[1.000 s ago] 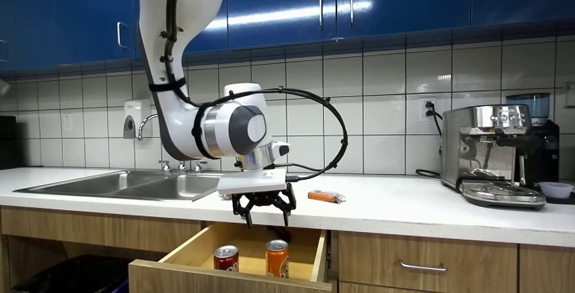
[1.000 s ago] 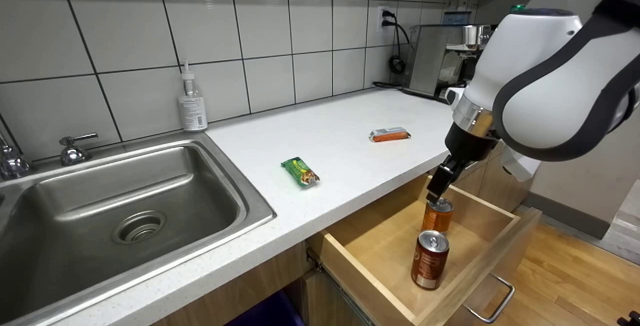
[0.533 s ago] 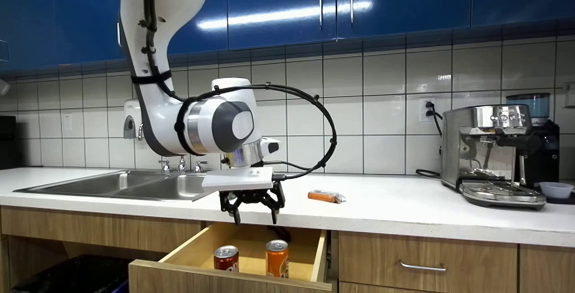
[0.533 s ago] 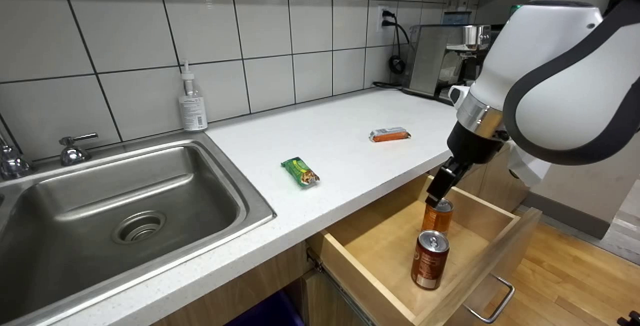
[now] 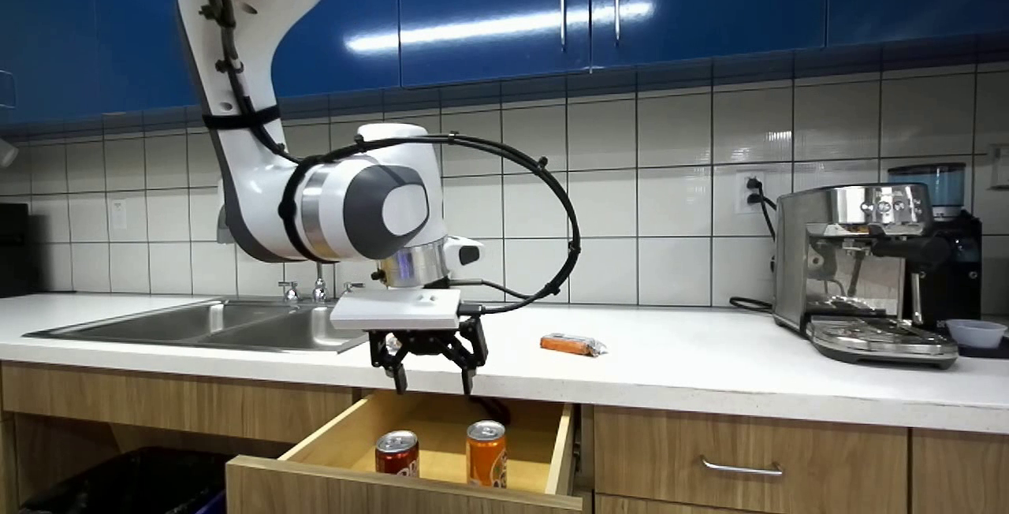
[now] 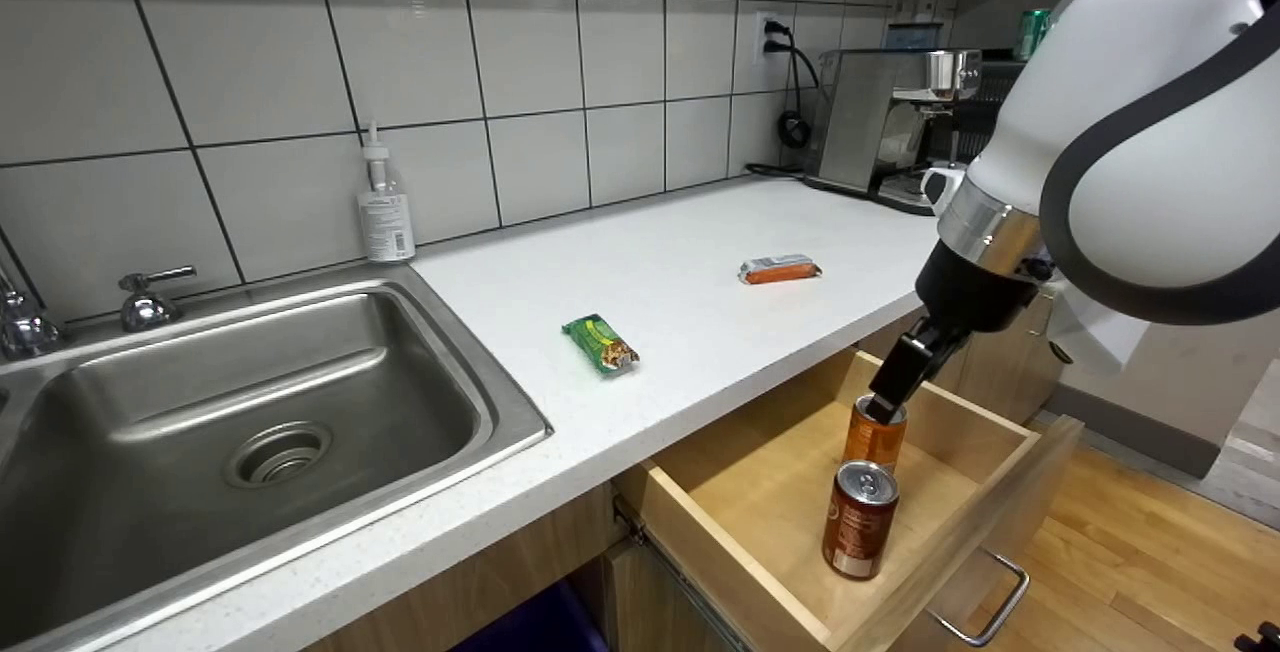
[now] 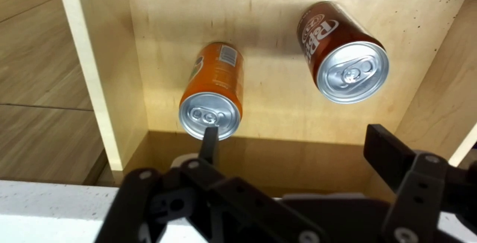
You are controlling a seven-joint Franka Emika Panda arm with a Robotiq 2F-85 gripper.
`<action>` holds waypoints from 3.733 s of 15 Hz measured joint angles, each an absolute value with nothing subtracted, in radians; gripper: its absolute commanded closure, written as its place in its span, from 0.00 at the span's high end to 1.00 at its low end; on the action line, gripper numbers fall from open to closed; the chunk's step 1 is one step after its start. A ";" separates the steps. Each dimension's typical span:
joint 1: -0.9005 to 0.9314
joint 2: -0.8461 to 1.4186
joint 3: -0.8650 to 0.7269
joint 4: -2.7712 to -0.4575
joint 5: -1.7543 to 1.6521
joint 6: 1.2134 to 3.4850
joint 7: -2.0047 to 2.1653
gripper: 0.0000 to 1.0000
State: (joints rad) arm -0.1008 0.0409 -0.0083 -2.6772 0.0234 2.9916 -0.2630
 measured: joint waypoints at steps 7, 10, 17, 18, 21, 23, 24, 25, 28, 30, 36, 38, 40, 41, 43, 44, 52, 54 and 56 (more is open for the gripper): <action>-0.074 -0.008 0.015 -2.680 0.171 2.877 -0.316 1.00; -0.064 -0.020 0.010 -2.681 0.170 2.832 -0.316 1.00; -0.053 -0.025 0.000 -2.712 0.130 2.802 -0.314 1.00; -0.052 -0.026 0.000 -2.720 0.119 2.802 -0.313 1.00; -0.047 -0.033 0.000 -2.746 0.094 2.802 -0.306 1.00; -0.043 -0.040 0.000 -2.766 0.085 2.802 -0.298 1.00; -0.040 -0.044 0.000 -2.776 0.085 2.802 -0.294 1.00; -0.038 -0.045 0.000 -2.779 0.085 2.802 -0.291 1.00; -0.029 -0.045 0.000 -2.776 0.089 2.802 -0.281 1.00; -0.024 -0.045 0.000 -2.775 0.093 2.802 -0.275 1.00; -0.023 -0.045 0.000 -2.775 0.093 2.802 -0.263 1.00; -0.023 -0.045 0.000 -2.775 0.093 2.802 -0.263 1.00; -0.023 -0.045 0.000 -2.775 0.093 2.802 -0.262 1.00; -0.023 -0.045 0.000 -2.775 0.093 2.802 -0.262 1.00; -0.023 -0.045 0.000 -2.775 0.093 2.802 -0.262 1.00; -0.023 -0.045 0.000 -2.775 0.093 2.802 -0.262 1.00; -0.023 -0.045 0.000 -2.775 0.093 2.802 -0.262 1.00; -0.023 -0.045 0.000 -2.775 0.093 2.802 -0.262 1.00; -0.023 -0.045 0.000 -2.775 0.093 2.802 -0.262 1.00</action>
